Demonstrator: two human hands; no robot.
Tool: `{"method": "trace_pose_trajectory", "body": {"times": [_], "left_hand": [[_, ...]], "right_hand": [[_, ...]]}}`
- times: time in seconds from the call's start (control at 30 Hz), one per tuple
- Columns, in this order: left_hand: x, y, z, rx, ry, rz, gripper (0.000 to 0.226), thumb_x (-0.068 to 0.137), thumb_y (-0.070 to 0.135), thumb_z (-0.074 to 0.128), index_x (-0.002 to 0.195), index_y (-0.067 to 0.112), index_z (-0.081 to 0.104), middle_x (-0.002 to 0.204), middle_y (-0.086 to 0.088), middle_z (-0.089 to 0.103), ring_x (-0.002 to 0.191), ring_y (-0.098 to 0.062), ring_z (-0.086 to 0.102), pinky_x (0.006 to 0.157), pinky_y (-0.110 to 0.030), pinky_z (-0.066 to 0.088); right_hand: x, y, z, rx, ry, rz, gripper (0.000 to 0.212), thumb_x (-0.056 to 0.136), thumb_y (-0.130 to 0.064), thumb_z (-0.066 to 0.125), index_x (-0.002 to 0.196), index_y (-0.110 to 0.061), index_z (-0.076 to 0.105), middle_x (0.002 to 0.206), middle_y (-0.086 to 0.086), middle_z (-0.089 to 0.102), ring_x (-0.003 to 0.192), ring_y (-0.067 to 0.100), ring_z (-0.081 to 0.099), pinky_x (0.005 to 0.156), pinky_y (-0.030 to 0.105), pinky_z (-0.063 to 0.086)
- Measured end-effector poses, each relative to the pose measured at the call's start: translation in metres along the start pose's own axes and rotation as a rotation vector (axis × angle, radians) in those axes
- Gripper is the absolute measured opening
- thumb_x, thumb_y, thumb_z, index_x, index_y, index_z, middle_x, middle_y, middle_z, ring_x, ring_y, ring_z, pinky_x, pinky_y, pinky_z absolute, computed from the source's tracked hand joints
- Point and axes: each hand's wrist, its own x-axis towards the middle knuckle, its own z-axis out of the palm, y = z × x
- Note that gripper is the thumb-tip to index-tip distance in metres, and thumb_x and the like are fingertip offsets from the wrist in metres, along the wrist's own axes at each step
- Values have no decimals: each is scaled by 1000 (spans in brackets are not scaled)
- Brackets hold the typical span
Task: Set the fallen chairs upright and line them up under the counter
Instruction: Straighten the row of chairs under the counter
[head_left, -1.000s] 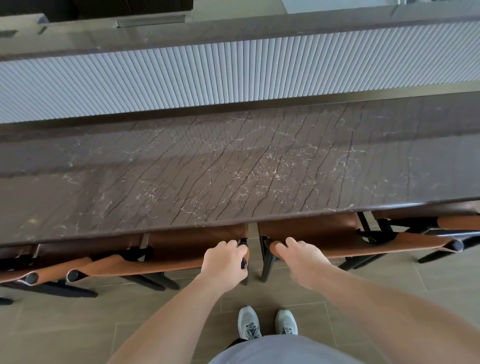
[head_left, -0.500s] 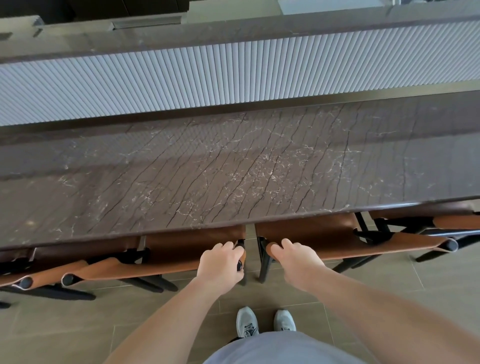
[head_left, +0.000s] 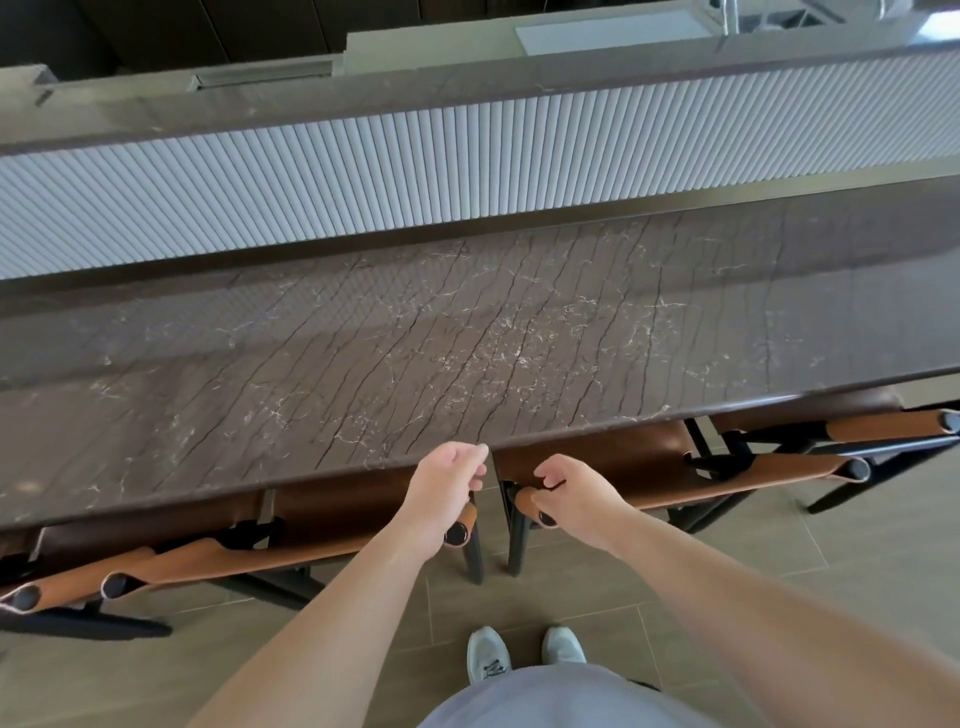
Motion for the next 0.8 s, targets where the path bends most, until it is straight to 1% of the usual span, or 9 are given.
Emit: {"method": "trace_pose_trajectory", "body": {"times": [0.07, 0.13, 0.23, 0.3, 0.37, 0.47, 0.57, 0.73, 0.8], "left_hand": [[1, 6, 10, -171, 25, -40, 19, 92, 39, 59, 99, 25, 69, 92, 3, 74, 89, -15, 69, 82, -32, 54], [1, 12, 20, -321, 19, -87, 17, 94, 30, 59, 101, 20, 70, 91, -1, 75, 85, -17, 70, 80, -34, 55], [0, 18, 29, -467, -54, -80, 23, 94, 29, 55, 106, 17, 71, 92, -4, 75, 79, -16, 69, 72, -33, 52], [-3, 20, 33, -513, -113, -36, 27, 96, 31, 52, 111, 18, 70, 93, -3, 74, 80, -15, 69, 73, -32, 50], [-6, 22, 38, -536, -145, -16, 29, 99, 32, 49, 113, 19, 69, 94, -2, 73, 82, -14, 68, 75, -33, 49], [-10, 25, 48, -547, -166, -5, 29, 98, 33, 49, 113, 19, 69, 96, -2, 73, 83, -15, 68, 77, -34, 48], [-17, 27, 62, -520, -177, 1, 29, 97, 34, 50, 113, 21, 70, 97, -2, 73, 84, -15, 68, 78, -35, 48], [-27, 38, 98, -498, -173, 31, 29, 97, 34, 50, 111, 21, 71, 97, -2, 74, 82, -14, 69, 78, -35, 49], [-34, 42, 119, -497, -162, 42, 29, 97, 34, 50, 111, 21, 71, 98, -2, 74, 82, -14, 69, 79, -35, 49]], "right_hand": [[-4, -1, -9, 285, 65, 91, 17, 89, -27, 63, 106, -31, 62, 105, -9, 63, 89, 9, 62, 69, 22, 48], [-10, -3, -20, 586, 106, 177, 15, 90, -20, 61, 102, -28, 66, 104, -2, 69, 94, 13, 67, 75, 25, 55], [-22, 2, -36, 908, 145, 197, 16, 92, -13, 58, 102, -18, 69, 103, 6, 72, 93, 20, 71, 75, 31, 57], [-31, 8, -46, 1031, 159, 174, 18, 95, -12, 55, 106, -14, 68, 105, 10, 72, 96, 26, 71, 77, 36, 58], [-39, 16, -54, 1109, 172, 165, 18, 96, -13, 55, 108, -12, 68, 105, 12, 72, 98, 29, 71, 79, 39, 58], [-46, 26, -66, 1175, 203, 155, 19, 94, -16, 58, 109, -11, 68, 103, 12, 74, 97, 30, 72, 77, 38, 58], [-56, 37, -77, 1200, 219, 123, 20, 94, -17, 58, 110, -11, 68, 103, 11, 74, 96, 29, 72, 76, 37, 58], [-65, 64, -104, 1188, 212, 81, 20, 96, -18, 56, 110, -13, 69, 105, 11, 73, 97, 28, 72, 79, 38, 58], [-70, 81, -120, 1179, 203, 70, 20, 96, -18, 56, 110, -13, 69, 105, 11, 73, 96, 28, 72, 76, 37, 57]]}}
